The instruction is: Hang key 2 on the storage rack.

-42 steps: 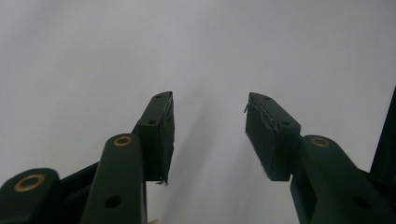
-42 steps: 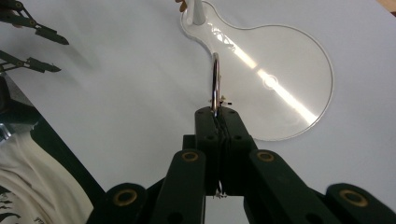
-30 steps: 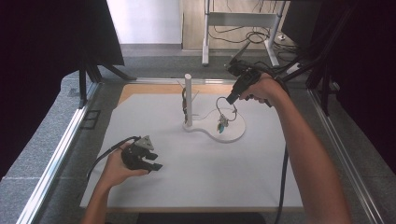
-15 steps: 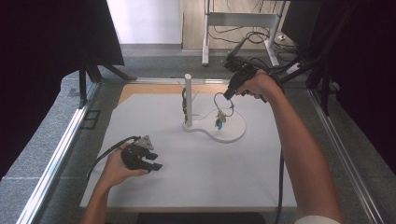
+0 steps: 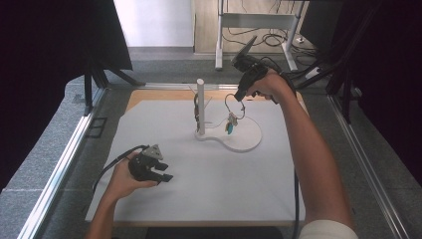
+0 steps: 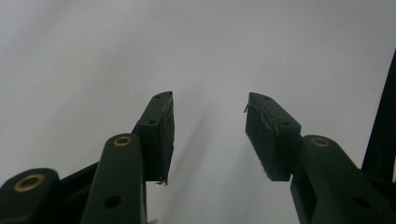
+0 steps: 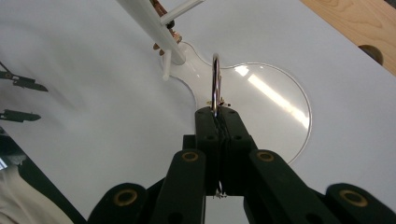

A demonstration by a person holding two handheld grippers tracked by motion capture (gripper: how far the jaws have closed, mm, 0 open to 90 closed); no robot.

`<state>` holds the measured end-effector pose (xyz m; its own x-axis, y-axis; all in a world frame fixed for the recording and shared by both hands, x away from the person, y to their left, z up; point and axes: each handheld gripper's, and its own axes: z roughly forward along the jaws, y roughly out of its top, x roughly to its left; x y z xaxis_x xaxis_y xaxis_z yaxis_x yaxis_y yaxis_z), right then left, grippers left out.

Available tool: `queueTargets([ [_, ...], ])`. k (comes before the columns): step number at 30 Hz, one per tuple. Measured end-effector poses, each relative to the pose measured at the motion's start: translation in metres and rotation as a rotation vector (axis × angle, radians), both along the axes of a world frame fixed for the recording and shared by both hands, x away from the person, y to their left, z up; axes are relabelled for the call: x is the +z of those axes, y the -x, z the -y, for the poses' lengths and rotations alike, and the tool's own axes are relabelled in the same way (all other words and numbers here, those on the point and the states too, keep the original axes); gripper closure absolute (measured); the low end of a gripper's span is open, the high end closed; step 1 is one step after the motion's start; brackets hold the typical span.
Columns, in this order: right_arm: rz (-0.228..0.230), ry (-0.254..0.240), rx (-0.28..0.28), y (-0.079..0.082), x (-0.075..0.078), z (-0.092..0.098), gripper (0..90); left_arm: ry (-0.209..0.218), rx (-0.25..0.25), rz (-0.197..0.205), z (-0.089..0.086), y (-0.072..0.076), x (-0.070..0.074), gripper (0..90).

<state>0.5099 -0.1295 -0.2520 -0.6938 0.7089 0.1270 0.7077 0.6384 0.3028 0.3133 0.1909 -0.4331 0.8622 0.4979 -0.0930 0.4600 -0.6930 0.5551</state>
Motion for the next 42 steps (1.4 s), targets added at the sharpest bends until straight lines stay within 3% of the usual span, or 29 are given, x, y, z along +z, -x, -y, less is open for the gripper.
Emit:
queueTargets([
  [18,0.004,-0.006,-0.002,-0.024,-0.012,-0.019,88.2,0.014,0.005,0.004,0.0,0.0,0.0,52.6],
  [42,0.017,0.001,0.009,-0.033,-0.019,-0.04,88.2,0.02,-0.004,0.015,-0.003,0.005,0.003,52.3],
])
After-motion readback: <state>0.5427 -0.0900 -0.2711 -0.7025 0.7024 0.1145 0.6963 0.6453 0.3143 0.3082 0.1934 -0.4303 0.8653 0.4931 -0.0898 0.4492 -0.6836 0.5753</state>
